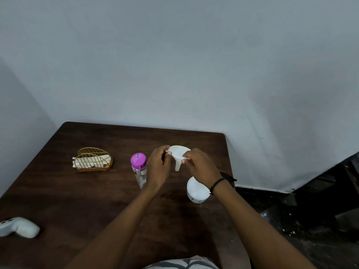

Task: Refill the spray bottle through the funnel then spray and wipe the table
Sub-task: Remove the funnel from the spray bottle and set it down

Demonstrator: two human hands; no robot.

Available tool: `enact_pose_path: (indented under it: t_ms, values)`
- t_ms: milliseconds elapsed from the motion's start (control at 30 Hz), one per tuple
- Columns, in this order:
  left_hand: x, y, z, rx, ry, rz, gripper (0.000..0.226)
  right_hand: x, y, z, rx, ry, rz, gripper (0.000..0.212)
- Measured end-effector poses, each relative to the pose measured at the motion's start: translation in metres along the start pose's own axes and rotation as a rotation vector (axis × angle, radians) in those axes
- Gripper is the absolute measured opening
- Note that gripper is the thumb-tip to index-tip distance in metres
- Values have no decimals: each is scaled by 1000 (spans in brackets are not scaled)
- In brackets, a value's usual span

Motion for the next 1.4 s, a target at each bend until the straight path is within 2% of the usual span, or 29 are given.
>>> enact_pose_path:
  t_ms: [300,467,633,933,1233,1400]
  values:
    - [-7,-43,25,138,-117,-171,30,24,17,74,-197,-457,129,14]
    - [-15,-52,38,176,-126,-169,20,31,28,99,-289,-566,183,21]
    - [-20,-79,54,252,-186,-225,24,33,33,121,-304,-589,213,20]
    - [-32,-104,60,242,-247,-349,14,23,39,145,-328,-655,260,24]
    - [-36,-105,62,282,-281,-323,21,21,32,141,-387,-582,216,28]
    - [-34,-102,61,294,-258,-292,29,30,22,109,-367,-441,182,23]
Point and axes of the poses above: each hand's wrist, its own x-axis towards the middle knuckle, its own z-axis out of the palm, y = z × x, the point moved 10 cm from there along x, towards the middle knuckle, and after that the axes turned 5 degrees about x, right-handed, at the moved point
